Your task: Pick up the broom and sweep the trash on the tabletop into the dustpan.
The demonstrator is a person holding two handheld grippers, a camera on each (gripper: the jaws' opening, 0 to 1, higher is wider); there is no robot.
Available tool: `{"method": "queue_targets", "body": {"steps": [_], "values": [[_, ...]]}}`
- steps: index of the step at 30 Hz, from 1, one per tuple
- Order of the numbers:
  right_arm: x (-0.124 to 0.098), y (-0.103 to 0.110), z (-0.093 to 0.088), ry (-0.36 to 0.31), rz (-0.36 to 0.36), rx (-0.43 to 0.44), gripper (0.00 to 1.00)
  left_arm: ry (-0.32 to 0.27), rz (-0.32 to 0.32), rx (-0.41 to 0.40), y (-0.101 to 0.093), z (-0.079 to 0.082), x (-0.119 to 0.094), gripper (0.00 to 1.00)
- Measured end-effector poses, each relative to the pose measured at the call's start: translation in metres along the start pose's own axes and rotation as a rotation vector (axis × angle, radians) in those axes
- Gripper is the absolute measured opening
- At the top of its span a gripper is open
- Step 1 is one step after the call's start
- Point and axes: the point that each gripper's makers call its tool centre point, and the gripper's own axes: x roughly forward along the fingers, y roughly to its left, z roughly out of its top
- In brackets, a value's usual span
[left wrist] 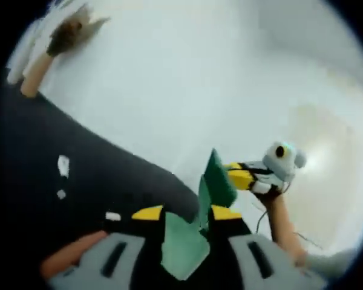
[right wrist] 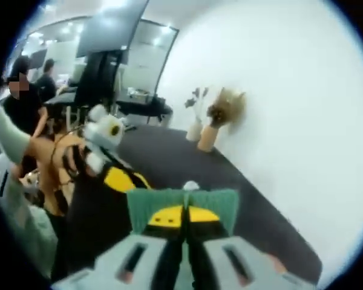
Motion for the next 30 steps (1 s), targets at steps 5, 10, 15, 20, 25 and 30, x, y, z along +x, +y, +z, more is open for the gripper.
{"method": "queue_targets", "body": {"steps": [5, 10, 15, 20, 25, 30], "values": [[0.001, 0.001, 0.014, -0.033, -0.027, 0.027, 0.01, -0.058, -0.091, 0.073, -0.025, 0.021, -0.006, 0.48], [0.002, 0.007, 0.030, -0.074, -0.038, 0.065, 0.01, -0.038, -0.107, 0.249, -0.035, 0.026, -0.005, 0.48], [0.005, 0.017, 0.042, -0.097, -0.038, 0.067, 0.01, -0.061, -0.072, 0.298, -0.037, 0.031, -0.005, 0.47], [0.011, 0.030, 0.046, -0.110, -0.030, 0.063, 0.01, -0.051, -0.083, 0.283, -0.040, 0.034, -0.001, 0.48], [0.016, 0.043, 0.045, -0.102, -0.003, 0.039, 0.01, -0.029, -0.085, 0.282, -0.040, 0.042, 0.004, 0.43], [0.017, 0.045, 0.045, -0.092, -0.001, 0.019, 0.01, -0.015, -0.064, 0.292, -0.035, 0.044, 0.005, 0.22]]}}
